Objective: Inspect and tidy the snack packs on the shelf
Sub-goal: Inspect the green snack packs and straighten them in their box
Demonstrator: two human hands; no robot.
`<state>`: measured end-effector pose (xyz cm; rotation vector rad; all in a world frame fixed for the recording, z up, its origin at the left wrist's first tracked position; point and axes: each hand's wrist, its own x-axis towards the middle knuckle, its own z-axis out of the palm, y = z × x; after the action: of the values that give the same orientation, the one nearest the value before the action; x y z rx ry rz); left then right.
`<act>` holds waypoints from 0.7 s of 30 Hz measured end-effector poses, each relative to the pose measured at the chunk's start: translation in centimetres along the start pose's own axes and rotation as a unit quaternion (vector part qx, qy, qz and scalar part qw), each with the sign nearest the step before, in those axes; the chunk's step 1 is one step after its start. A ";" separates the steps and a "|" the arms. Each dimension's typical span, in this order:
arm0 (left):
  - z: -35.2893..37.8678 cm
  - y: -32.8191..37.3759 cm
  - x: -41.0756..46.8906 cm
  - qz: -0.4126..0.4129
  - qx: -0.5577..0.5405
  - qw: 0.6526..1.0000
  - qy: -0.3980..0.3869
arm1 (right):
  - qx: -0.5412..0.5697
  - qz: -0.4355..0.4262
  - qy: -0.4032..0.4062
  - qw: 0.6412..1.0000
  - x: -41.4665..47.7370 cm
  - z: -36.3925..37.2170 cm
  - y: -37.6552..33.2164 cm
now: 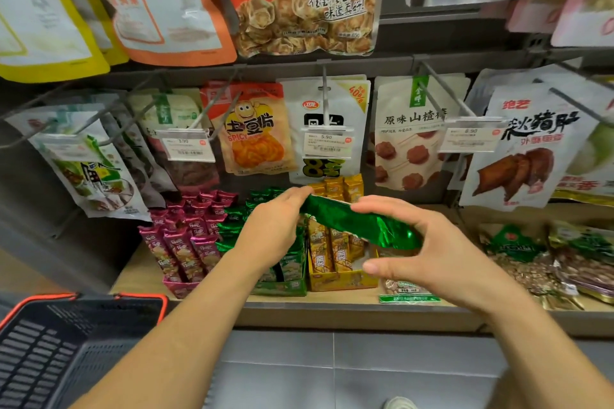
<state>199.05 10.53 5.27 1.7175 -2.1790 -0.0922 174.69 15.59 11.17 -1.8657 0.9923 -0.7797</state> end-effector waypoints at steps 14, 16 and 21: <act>1.6 -3.2 -0.2 -0.012 0.102 0.961 -0.257 | -0.106 -0.032 0.211 0.971 3.4 2.8 1.0; 1.9 -3.4 -0.3 0.001 0.099 0.966 -0.238 | -0.120 -0.036 0.208 0.970 3.9 3.5 0.8; 1.7 -4.6 -0.4 0.003 0.084 0.968 -0.238 | -0.190 -0.067 0.208 0.957 6.4 5.1 0.1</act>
<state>202.83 9.45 2.36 1.9397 -2.5935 -0.3617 181.88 12.04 9.66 -2.1628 1.3652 -1.1624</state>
